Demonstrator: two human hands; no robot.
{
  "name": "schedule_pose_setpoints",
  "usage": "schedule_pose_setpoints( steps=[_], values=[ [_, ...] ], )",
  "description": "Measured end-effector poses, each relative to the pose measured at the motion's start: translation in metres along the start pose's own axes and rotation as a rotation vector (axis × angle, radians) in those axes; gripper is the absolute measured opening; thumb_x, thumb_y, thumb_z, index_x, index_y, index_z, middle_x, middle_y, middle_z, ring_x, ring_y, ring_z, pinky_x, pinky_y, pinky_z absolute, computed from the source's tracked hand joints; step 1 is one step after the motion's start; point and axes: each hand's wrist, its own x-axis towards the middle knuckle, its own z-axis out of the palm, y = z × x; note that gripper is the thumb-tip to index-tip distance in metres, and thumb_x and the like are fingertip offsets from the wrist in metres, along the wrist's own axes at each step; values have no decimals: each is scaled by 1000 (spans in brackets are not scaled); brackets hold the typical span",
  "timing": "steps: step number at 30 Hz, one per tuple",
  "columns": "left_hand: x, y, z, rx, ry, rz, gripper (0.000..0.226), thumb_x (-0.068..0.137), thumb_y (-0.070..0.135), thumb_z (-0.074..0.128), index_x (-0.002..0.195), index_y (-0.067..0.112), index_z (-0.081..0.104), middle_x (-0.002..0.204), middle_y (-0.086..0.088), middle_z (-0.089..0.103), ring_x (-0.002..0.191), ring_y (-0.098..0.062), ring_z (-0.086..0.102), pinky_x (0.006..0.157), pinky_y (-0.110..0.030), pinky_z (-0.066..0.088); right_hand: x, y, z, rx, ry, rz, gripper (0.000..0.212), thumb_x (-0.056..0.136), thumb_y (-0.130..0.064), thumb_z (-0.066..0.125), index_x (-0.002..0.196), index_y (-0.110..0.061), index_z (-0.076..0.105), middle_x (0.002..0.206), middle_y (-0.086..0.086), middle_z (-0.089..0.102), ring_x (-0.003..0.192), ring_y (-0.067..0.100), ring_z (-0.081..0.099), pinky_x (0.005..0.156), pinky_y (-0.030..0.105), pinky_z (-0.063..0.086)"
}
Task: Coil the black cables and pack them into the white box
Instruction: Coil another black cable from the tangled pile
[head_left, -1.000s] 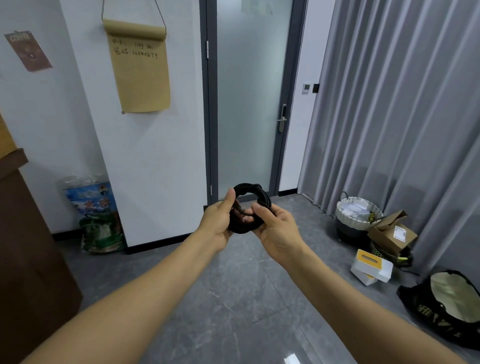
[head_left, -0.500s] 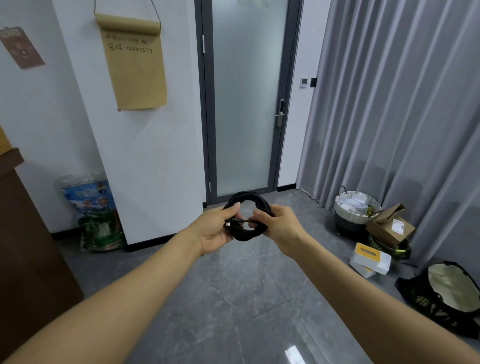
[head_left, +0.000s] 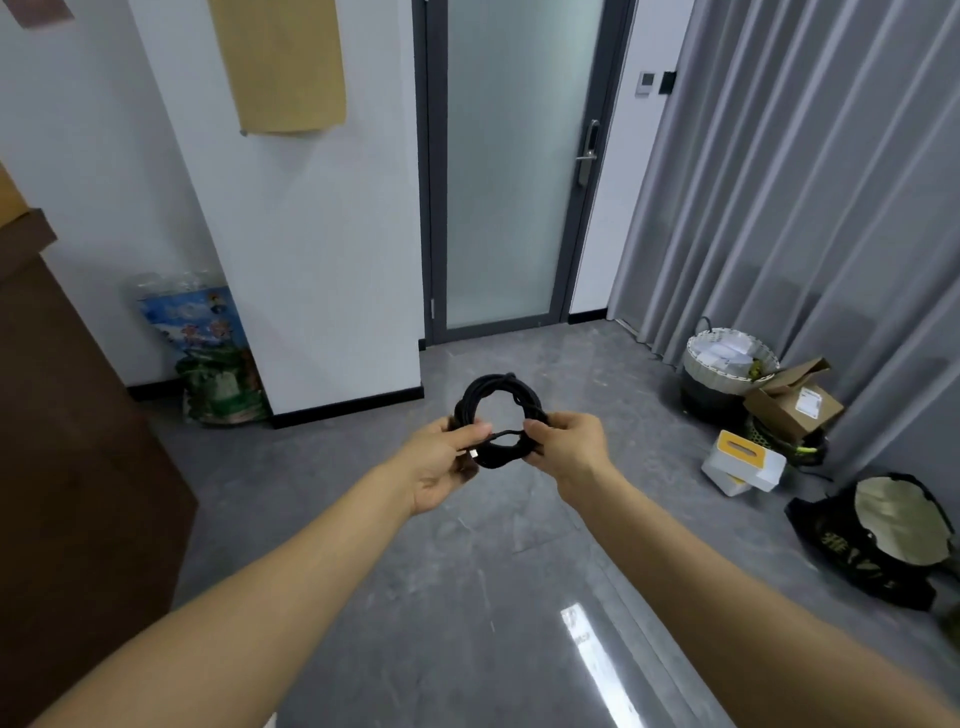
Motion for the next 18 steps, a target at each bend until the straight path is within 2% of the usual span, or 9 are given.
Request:
schedule_pose_setpoints(
  steps=[3, 7, 10, 12, 13, 15, 18],
  values=[
    [1, -25, -17, 31, 32, -45, 10, 89, 1, 58, 98, 7, 56, 89, -11, 64, 79, -20, 62, 80, -31, 50, -1, 27, 10, -28, 37, 60, 7, 90, -3, 58, 90, 2, 64, 73, 10, 60, 71, 23, 62, 81, 37, 56],
    [-4, -65, -44, -6, 85, -75, 9, 89, 1, 59, 95, 6, 57, 90, -11, 64, 81, -20, 63, 82, -34, 51, -5, 68, 23, -56, 21, 131, 11, 89, -3, 59, 96, 3, 65, 73, 11, 60, 74, 26, 62, 75, 33, 56],
    [-20, -95, -63, -32, 207, -87, 11, 90, 9, 60, 101, 9, 56, 86, -4, 64, 79, -14, 60, 85, -33, 49, -14, 102, 35, -62, -56, 184, 13, 91, -1, 57, 100, 4, 63, 73, 10, 59, 78, 28, 61, 72, 31, 54],
    [-29, -117, -80, -37, 307, -71, 4, 94, 18, 56, 93, 14, 58, 86, 1, 62, 83, -12, 57, 94, -33, 42, -18, 127, 42, -86, -119, 217, 17, 91, -1, 56, 103, 9, 62, 75, 12, 59, 80, 29, 61, 75, 34, 54],
    [-33, -130, -90, -28, 359, -60, 8, 95, 22, 54, 91, 17, 58, 89, 3, 61, 88, -12, 57, 96, -32, 39, -19, 140, 46, -95, -147, 235, 19, 91, -1, 56, 105, 10, 62, 77, 12, 59, 82, 29, 61, 77, 35, 54],
    [-42, -157, -112, 20, 456, -65, 13, 96, 26, 52, 99, 14, 58, 98, 2, 60, 97, -15, 56, 93, -30, 39, -22, 165, 56, -94, -177, 273, 22, 91, -1, 56, 110, 9, 61, 80, 12, 59, 84, 29, 60, 76, 34, 52],
    [-60, -196, -141, 64, 561, -104, 24, 97, 22, 51, 117, 9, 53, 114, -3, 57, 108, -17, 55, 92, -29, 40, -33, 202, 70, -122, -207, 328, 21, 91, -1, 56, 109, 8, 61, 74, 9, 58, 81, 28, 59, 76, 32, 51]
  ],
)
